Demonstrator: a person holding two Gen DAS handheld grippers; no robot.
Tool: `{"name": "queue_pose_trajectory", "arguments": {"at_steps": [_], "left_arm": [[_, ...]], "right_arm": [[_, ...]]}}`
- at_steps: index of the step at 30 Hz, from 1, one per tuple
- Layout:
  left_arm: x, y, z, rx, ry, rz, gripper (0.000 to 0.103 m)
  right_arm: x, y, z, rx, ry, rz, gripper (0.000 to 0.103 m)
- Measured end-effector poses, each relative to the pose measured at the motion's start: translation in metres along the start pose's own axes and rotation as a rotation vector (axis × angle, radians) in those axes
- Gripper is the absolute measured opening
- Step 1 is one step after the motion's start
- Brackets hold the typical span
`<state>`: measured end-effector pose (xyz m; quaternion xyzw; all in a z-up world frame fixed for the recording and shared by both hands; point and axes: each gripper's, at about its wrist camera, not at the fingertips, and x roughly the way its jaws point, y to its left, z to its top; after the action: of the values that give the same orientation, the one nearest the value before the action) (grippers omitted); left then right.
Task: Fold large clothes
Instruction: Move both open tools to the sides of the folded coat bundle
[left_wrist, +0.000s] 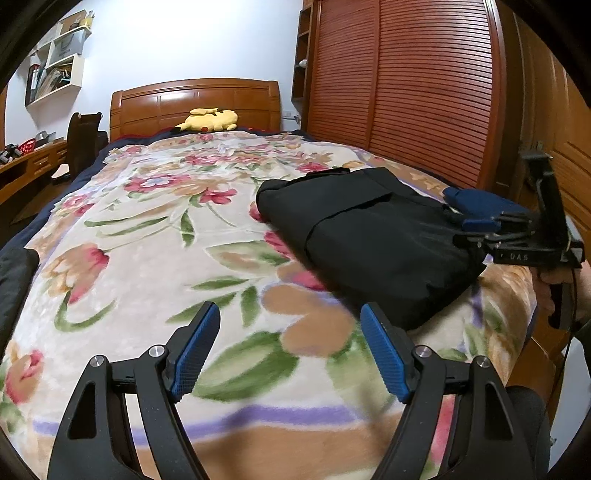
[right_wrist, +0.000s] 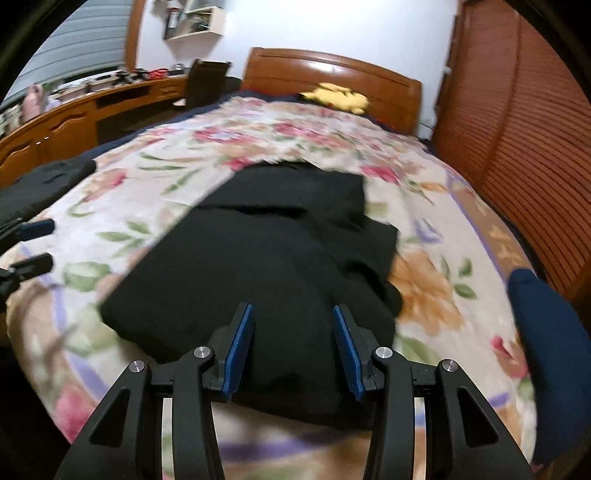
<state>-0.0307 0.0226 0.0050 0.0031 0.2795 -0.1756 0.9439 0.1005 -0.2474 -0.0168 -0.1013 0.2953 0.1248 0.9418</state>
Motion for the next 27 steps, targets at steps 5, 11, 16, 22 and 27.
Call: {"name": "queue_pose_trajectory", "arguments": {"at_steps": [5, 11, 16, 22, 27], "left_arm": [[0.005, -0.008, 0.000, 0.011, 0.009, -0.002, 0.079], [0.009, -0.013, 0.000, 0.022, 0.016, 0.001, 0.079], [0.009, -0.013, 0.000, 0.021, 0.015, 0.001, 0.079], [0.011, -0.014, 0.002, 0.016, 0.020, 0.003, 0.079], [0.013, -0.014, 0.003, 0.019, 0.022, 0.007, 0.079]], "right_arm": [[0.037, 0.003, -0.003, -0.036, 0.084, 0.012, 0.045], [0.035, -0.006, 0.000, -0.039, 0.075, 0.012, 0.045], [0.021, -0.006, -0.006, -0.027, 0.067, 0.012, 0.045], [-0.012, -0.005, -0.014, 0.008, 0.020, 0.012, 0.046], [-0.032, -0.007, -0.024, 0.020, -0.012, 0.011, 0.047]]}}
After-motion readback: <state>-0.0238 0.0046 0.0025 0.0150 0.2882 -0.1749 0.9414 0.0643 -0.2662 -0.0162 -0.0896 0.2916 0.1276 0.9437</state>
